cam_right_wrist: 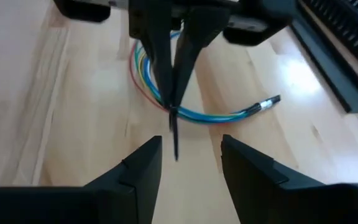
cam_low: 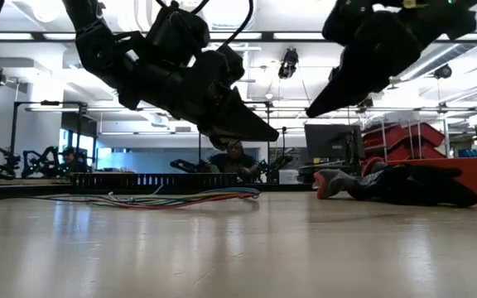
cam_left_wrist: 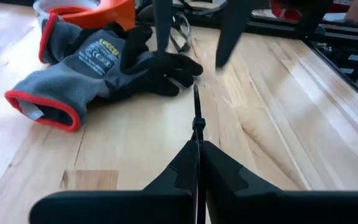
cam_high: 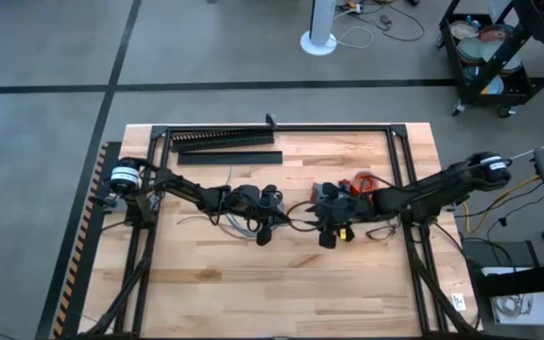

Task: Ziptie cables
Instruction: Wrap the black zip tie on the cable

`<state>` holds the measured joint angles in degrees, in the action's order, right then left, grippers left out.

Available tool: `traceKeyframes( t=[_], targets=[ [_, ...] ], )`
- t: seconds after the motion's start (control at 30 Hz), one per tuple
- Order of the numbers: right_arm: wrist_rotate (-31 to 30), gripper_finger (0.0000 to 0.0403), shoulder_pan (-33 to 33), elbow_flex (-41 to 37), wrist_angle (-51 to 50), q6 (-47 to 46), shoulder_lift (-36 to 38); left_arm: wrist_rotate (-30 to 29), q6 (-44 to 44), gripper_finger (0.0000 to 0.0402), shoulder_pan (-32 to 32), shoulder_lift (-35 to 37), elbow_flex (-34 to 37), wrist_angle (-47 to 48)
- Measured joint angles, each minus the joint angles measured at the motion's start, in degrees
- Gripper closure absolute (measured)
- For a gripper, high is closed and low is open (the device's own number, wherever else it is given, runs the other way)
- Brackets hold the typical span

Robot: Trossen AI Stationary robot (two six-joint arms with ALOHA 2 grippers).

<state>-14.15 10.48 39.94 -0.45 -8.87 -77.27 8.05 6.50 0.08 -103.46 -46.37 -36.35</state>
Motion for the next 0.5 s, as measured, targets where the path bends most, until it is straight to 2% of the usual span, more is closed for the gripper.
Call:
traceKeyframes(
  t=[0.37,0.5],
  targets=[
    [1.09,0.0239,-0.59,7.12,-2.87,2.04,-9.21,-0.04,0.02,0.0402,-0.02,0.0,0.0,0.18],
    [1.11,0.0251,-1.22,7.74,-3.96,1.98,-10.8,-0.04,0.01,0.0401,-0.02,0.0,0.0,0.23]
  ],
)
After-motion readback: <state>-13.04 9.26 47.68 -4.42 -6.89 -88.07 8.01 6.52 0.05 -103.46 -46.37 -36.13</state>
